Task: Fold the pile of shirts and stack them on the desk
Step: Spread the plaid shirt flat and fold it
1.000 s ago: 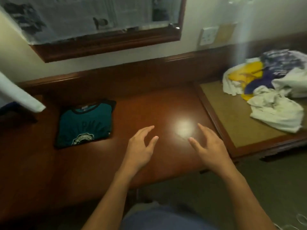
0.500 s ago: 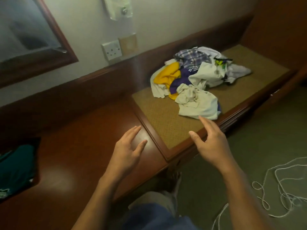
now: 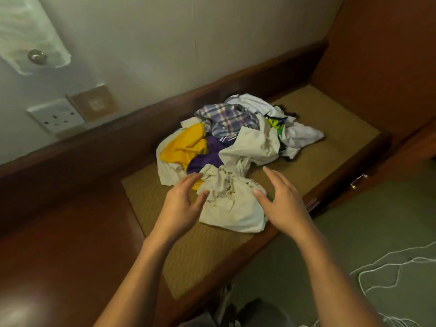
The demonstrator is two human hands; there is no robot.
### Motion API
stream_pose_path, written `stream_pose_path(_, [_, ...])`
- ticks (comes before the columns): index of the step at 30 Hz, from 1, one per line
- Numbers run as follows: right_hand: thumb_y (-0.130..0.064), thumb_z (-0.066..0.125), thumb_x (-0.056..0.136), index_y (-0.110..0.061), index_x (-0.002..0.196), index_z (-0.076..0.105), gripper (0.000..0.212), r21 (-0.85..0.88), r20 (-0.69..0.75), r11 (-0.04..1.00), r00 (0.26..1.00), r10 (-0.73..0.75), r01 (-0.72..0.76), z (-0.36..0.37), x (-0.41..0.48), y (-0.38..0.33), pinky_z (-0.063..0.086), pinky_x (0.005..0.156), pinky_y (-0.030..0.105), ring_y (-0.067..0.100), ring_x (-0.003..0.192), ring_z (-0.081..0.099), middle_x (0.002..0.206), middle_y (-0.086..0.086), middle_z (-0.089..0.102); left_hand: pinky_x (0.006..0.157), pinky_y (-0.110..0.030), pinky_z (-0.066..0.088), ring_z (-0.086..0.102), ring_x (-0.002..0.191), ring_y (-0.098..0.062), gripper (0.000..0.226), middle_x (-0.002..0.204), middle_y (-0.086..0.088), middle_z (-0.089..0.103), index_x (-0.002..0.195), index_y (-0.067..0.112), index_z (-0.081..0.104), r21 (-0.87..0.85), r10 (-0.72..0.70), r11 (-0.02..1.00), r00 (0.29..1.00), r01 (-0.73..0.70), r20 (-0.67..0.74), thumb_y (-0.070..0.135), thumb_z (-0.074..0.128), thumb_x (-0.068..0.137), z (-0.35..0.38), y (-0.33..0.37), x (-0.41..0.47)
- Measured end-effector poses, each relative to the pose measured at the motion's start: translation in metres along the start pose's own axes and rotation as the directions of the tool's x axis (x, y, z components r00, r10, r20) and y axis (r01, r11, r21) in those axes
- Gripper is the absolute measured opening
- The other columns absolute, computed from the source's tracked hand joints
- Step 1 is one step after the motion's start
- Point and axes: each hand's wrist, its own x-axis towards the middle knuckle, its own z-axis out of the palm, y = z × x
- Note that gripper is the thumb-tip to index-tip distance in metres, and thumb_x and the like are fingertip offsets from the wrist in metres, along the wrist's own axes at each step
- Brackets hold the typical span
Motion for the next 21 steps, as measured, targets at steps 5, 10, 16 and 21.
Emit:
stream_pose_path(5, [-0.044,0.06,0.099,-0.029,0.157,0.032,0.066,0.058,0.049,0.998,0.999,0.009,-0.012,-0.02,0.084,0.026,0.037,0.111,0.035,0.018,0.146,0.033,0.161,-0.005,0.032,0.107,-0.04,0.047,0.052,0.132,-0.014,0.05,0.145,0.004,0.055,0.144,0.025,0.053,-0.008,-0.016,1.0,0.999,0.016,-0.035,0.035,0.066,0.097,0.016,0.036,0.086])
stream_pose_path(10, [-0.03,0.063,0.098,-0.023,0.152,0.044,0.057,0.065,0.087,0.997,0.995,-0.049,0.043,-0.027,0.187,0.052,0.04,0.108,0.037,0.026,0.137,0.046,0.151,0.002,0.05,0.102,-0.035,0.045,0.057,0.126,-0.023,0.047,0.138,-0.004,0.06,0.14,0.018,0.059,0.135,-0.086,0.986,0.994,0.094,-0.063,0.021,0.069,0.094,0.029,0.059,0.168])
stream_pose_path(16, [-0.021,0.061,0.097,-0.027,0.151,0.044,0.057,-0.01,0.124,0.99,0.983,-0.136,0.139,-0.009,0.316,0.067,0.049,0.102,0.046,0.03,0.126,0.056,0.136,0.007,0.062,0.093,-0.036,0.045,0.059,0.119,-0.035,0.042,0.132,-0.013,0.063,0.133,0.013,0.062,0.336,-0.194,0.925,0.981,0.18,0.008,0.013,0.066,0.091,0.05,0.056,0.257])
stream_pose_path(21, [-0.023,0.068,0.094,-0.017,0.119,0.072,0.026,-0.184,0.153,0.971,0.98,-0.127,0.154,0.026,0.356,0.092,0.046,0.092,0.041,0.034,0.114,0.058,0.116,0.009,0.067,0.115,-0.053,0.033,0.029,0.148,-0.034,0.077,0.168,-0.001,0.019,0.16,0.029,0.021,0.503,-0.304,0.833,0.95,0.231,0.067,0.018,0.057,0.094,0.074,0.043,0.321])
